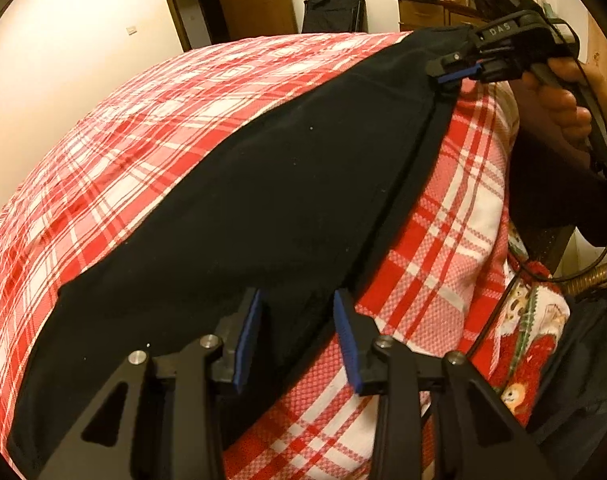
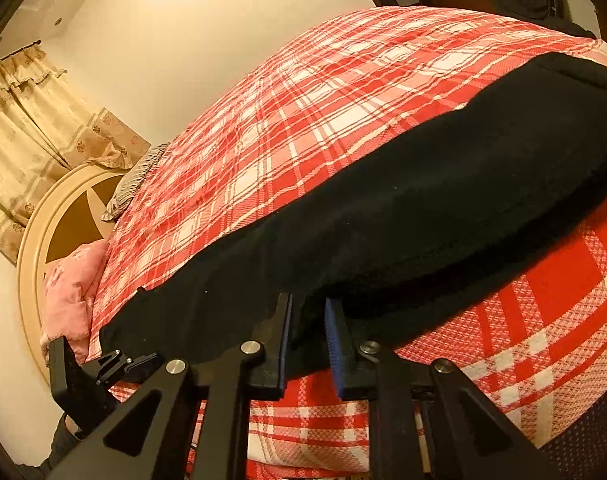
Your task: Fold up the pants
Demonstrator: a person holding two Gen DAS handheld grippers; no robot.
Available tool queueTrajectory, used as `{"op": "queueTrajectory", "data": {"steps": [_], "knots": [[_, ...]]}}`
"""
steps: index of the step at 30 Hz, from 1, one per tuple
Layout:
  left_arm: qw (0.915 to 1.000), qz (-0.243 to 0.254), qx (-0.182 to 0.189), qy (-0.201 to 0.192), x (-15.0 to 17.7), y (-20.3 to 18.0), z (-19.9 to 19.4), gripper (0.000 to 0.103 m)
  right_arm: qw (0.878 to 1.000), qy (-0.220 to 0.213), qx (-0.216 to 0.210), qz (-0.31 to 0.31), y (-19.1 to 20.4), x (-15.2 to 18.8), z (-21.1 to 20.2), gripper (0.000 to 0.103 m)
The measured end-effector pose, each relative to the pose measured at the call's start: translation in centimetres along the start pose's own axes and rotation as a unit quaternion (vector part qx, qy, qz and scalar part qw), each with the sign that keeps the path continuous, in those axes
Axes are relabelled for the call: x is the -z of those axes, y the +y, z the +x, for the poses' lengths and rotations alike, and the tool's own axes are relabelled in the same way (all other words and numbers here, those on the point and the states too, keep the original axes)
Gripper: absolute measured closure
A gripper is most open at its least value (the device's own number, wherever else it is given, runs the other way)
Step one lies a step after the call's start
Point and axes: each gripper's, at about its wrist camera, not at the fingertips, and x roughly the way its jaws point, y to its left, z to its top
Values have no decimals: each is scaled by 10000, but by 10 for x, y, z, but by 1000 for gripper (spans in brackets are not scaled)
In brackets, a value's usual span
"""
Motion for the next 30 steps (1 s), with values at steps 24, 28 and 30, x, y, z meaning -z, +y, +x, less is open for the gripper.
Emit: {"op": "queueTrajectory", "data": {"steps": [24, 28, 30], "knots": [[9986, -284, 438, -81, 8, 8, -4, 99, 10000, 33, 31, -21, -19, 15, -14, 101], [9987, -230, 458, -48, 10, 6, 0, 99, 9999, 86, 65, -30, -23, 15, -10, 101], [9991, -101, 419, -50, 10, 2, -2, 99, 9997, 92, 152, -164, -18, 16, -10, 101]]}}
